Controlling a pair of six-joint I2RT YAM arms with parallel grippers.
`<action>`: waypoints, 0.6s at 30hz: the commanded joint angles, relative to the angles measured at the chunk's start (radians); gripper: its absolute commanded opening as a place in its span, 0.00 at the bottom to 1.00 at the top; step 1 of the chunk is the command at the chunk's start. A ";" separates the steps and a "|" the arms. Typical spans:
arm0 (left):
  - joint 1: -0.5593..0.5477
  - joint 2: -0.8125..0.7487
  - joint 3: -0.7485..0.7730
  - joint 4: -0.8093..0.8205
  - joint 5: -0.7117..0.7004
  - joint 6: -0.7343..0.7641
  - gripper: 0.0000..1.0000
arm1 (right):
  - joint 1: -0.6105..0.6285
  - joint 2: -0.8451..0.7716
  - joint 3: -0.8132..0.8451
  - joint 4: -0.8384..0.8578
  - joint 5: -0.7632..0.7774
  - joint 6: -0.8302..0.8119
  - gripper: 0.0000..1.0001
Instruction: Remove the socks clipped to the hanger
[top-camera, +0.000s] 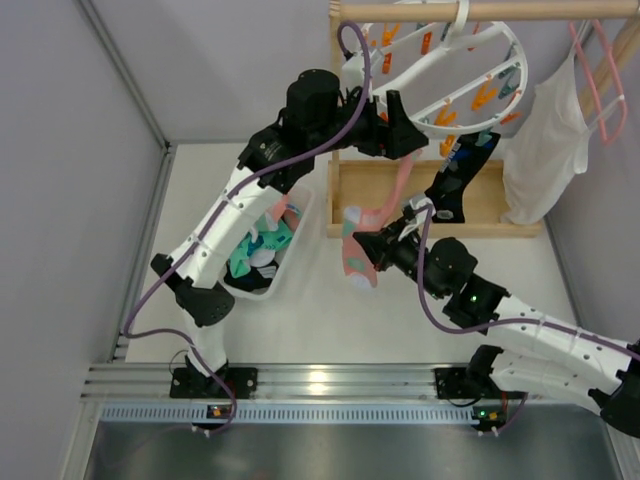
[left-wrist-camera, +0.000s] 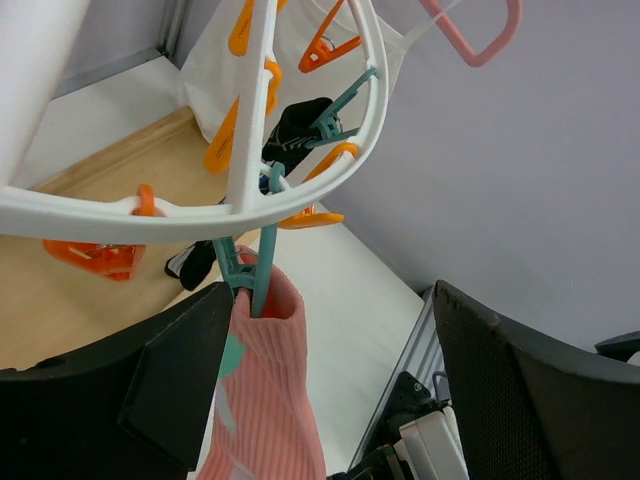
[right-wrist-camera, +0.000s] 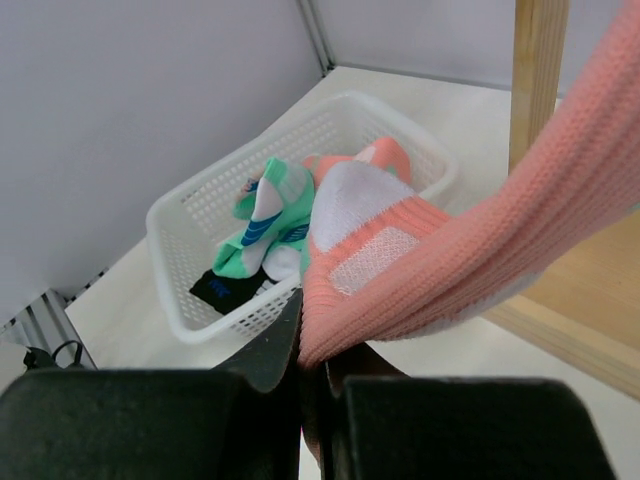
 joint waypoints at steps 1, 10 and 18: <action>0.007 0.025 -0.007 0.113 0.033 -0.030 0.84 | 0.019 -0.037 -0.004 0.050 -0.030 -0.023 0.00; 0.007 0.069 -0.026 0.173 0.042 -0.072 0.74 | 0.009 -0.080 -0.012 0.032 -0.074 -0.026 0.00; 0.006 0.100 -0.036 0.246 0.072 -0.129 0.69 | 0.004 -0.074 0.000 0.027 -0.097 -0.034 0.00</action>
